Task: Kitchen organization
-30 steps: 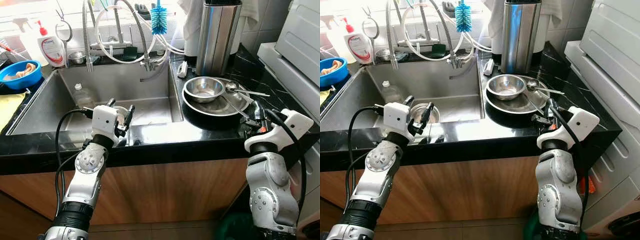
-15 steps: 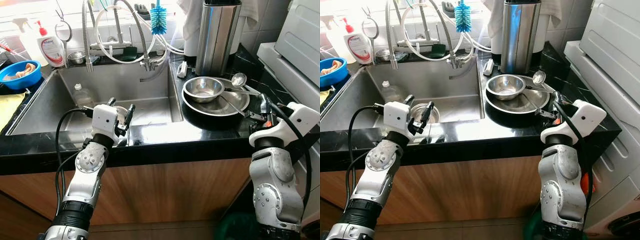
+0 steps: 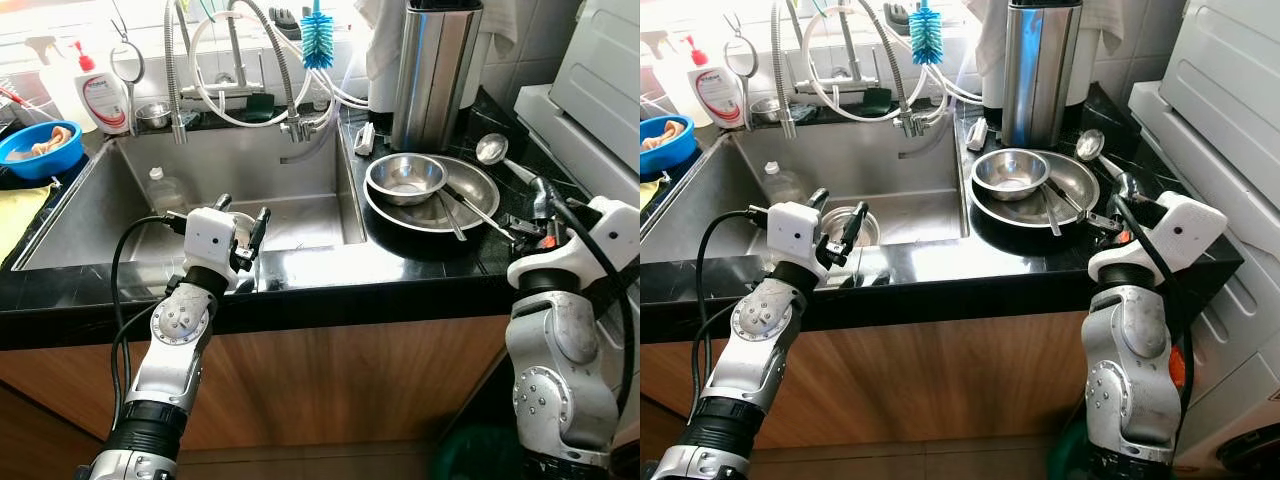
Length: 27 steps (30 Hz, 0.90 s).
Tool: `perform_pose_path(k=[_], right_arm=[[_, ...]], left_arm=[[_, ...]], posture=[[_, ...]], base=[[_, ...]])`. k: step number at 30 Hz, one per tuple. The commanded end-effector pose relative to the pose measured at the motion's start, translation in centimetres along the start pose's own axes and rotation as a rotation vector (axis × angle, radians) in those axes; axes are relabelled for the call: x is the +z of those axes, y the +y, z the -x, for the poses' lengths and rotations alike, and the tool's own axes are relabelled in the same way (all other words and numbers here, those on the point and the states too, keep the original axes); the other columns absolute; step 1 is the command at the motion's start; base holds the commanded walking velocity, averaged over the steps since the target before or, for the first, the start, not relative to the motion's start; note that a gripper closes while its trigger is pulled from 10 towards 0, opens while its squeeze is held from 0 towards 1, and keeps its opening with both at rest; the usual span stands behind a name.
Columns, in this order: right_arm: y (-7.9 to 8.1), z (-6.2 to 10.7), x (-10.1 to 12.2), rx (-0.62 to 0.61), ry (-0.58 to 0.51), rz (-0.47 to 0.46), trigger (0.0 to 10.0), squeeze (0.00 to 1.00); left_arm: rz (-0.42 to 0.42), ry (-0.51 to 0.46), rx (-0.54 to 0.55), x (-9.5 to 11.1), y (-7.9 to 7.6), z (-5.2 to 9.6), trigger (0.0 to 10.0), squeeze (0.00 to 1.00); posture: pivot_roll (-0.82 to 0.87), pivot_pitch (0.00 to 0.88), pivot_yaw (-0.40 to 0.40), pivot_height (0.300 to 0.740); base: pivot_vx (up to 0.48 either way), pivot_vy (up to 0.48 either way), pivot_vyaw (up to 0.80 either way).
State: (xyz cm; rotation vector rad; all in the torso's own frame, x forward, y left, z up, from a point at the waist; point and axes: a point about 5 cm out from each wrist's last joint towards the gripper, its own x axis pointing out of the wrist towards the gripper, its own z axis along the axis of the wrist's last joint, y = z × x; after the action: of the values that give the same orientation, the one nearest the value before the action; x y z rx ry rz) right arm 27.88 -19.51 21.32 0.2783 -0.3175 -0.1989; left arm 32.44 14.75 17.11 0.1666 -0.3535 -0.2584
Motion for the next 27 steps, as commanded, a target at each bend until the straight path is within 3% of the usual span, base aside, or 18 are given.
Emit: perform_pose_path(k=[1,3,7,12,16,22,27], right_arm=[[0.2,0.2,0.4,0.005,-0.010,0.008,10.0,0.00],[0.2,0.2,0.5,0.006,-0.012,0.009,10.0,0.00],[2.3,-0.2,1.1,0.138,-0.031,0.082,10.0,0.00],[3.2,-0.4,1.1,0.182,-0.023,0.121,10.0,0.00],[5.2,-1.7,0.3,0.312,0.032,0.270,10.0,0.00],[7.8,-2.6,-0.5,0.466,0.078,0.259,10.0,0.00],[9.2,-2.4,-1.5,0.570,0.116,0.257,10.0,0.00]], left_arm=[[-0.013,-0.012,-0.002,0.3,0.1,-0.3,10.0,0.00],[-0.012,-0.013,-0.002,0.3,0.1,-0.3,10.0,0.00],[-0.013,-0.014,0.001,0.3,0.2,-0.3,10.0,0.00],[-0.012,-0.013,0.001,0.3,0.1,-0.2,10.0,0.00],[-0.011,-0.014,0.003,0.3,0.1,-0.4,10.0,0.00],[-0.015,-0.016,0.037,0.4,0.9,-0.4,10.0,0.00],[-0.011,-0.011,0.047,0.3,0.9,-0.4,10.0,0.00]], posture=[[-0.08,0.000,0.081,0.740],[-0.08,0.000,0.080,0.740],[-0.08,0.000,0.079,0.740],[-0.08,0.000,0.078,0.740],[-0.08,0.000,0.075,0.740],[-0.07,0.000,0.069,0.740],[-0.06,0.000,0.065,0.740]], base=[[0.000,0.000,0.00],[0.000,0.000,0.00],[0.000,0.000,0.00],[0.000,0.000,0.00],[0.000,0.000,0.00],[0.000,0.000,0.00],[0.000,0.000,0.00]])
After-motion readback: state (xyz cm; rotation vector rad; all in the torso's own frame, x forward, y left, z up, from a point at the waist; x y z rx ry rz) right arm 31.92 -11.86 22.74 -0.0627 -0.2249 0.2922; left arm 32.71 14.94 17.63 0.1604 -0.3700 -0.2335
